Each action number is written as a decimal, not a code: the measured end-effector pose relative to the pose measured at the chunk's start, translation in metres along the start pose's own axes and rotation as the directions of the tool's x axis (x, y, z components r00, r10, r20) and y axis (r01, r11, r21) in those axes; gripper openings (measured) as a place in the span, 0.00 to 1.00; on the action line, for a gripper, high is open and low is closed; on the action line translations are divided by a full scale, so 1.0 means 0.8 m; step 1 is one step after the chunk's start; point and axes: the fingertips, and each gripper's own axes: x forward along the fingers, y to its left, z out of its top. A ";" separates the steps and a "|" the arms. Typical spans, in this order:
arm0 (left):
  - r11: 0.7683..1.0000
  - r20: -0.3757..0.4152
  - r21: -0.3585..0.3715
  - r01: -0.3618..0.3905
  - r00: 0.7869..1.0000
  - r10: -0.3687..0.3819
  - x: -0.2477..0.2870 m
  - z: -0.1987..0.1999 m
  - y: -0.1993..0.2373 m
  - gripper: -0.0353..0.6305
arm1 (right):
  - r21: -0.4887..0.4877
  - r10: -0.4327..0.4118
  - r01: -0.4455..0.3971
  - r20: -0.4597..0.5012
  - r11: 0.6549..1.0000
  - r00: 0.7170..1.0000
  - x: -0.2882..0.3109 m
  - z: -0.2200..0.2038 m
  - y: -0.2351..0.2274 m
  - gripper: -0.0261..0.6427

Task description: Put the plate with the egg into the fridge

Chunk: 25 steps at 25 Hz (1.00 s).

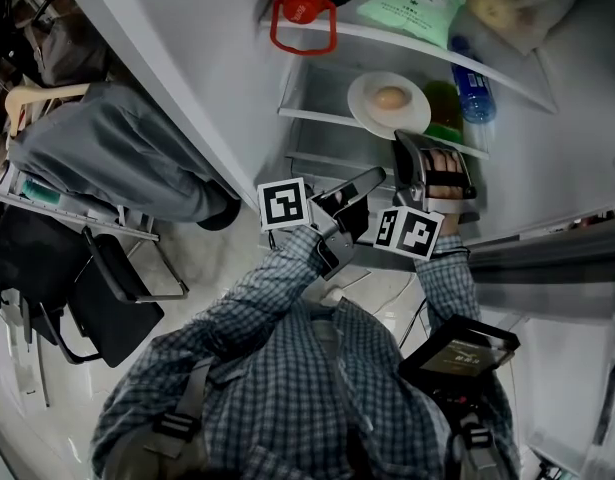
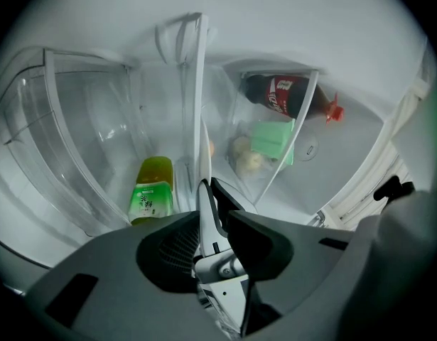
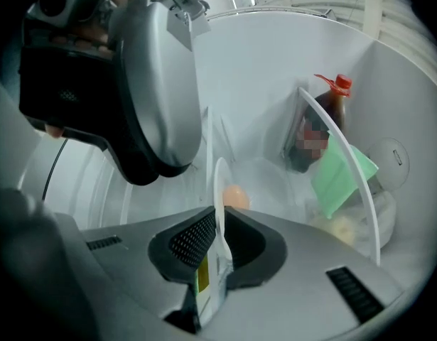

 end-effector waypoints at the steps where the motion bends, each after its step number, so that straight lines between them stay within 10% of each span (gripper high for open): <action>1: 1.000 -0.006 0.004 0.000 1.000 0.000 0.000 -0.001 0.000 0.21 | 0.016 -0.001 0.001 0.001 1.000 1.000 -0.001 -0.001 -0.001 0.07; 13: 0.990 -0.053 0.134 -0.035 0.998 0.043 0.000 -0.007 0.003 0.21 | 0.429 0.026 -0.032 0.019 0.903 0.999 -0.033 -0.016 0.002 0.18; 17: 0.952 -0.069 0.284 -0.116 0.988 0.141 -0.008 -0.006 0.015 0.15 | 0.620 0.044 -0.054 0.031 0.783 0.999 -0.054 -0.022 0.013 0.17; 22: 0.899 -0.067 0.403 -0.171 0.974 0.215 -0.012 -0.009 0.014 0.06 | 0.827 0.059 -0.099 0.079 0.553 0.995 -0.075 -0.018 0.026 0.07; 25: 0.819 -0.038 0.531 -0.218 0.959 0.280 -0.015 -0.008 0.015 0.06 | 0.904 0.064 -0.130 0.114 0.407 0.991 -0.084 -0.015 0.030 0.05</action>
